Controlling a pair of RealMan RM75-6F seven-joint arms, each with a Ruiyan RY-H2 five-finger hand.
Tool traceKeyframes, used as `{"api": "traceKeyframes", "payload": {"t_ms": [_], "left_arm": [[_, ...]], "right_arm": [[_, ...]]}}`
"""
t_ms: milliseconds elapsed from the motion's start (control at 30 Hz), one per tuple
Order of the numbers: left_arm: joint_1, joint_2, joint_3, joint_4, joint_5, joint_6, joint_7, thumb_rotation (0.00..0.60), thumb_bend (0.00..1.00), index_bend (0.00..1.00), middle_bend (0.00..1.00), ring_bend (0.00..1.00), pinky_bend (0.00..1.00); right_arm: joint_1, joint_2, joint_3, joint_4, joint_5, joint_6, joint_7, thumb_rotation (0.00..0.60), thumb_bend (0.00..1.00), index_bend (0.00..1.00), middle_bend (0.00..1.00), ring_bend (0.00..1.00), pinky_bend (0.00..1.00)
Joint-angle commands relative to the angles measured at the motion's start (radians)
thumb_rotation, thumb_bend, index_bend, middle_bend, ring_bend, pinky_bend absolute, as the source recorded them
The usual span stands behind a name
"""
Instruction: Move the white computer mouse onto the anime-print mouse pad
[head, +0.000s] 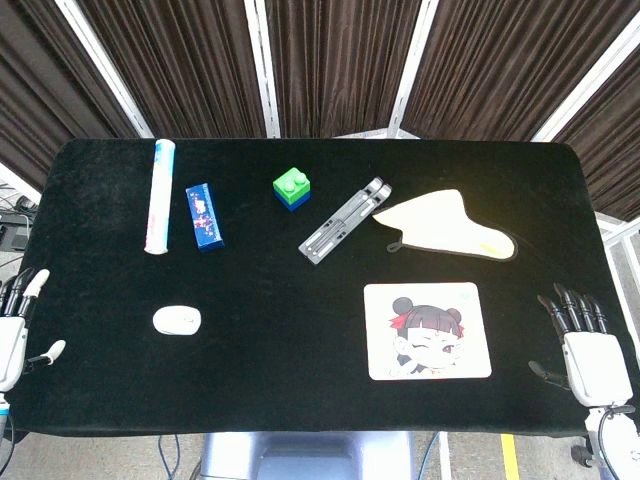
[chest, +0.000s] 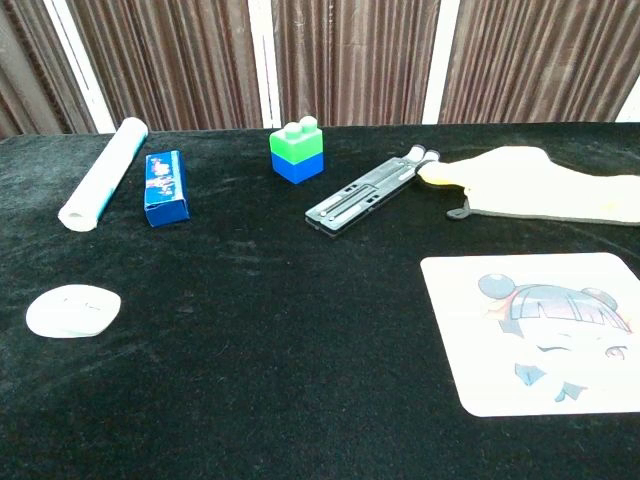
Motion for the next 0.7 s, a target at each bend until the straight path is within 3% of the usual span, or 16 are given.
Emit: {"api": "traceKeyframes", "payload": {"t_ms": [33, 700], "left_arm": [[-0.001, 0.001, 0.001, -0.001, -0.001, -0.005, -0.002, 0.600, 0.20, 0.00, 0.00, 0.00, 0.00], [-0.025, -0.010, 0.005, 0.006, -0.019, -0.056, 0.013, 0.600, 0.20, 0.00, 0.00, 0.00, 0.00]], "right_arm": [[0.000, 0.000, 0.000, -0.001, 0.000, -0.001, -0.003, 0.600, 0.04, 0.12, 0.00, 0.00, 0.00], [-0.001, -0.007, -0.008, -0.001, 0.004, -0.014, -0.021, 0.600, 0.05, 0.12, 0.00, 0.00, 0.00]]}}
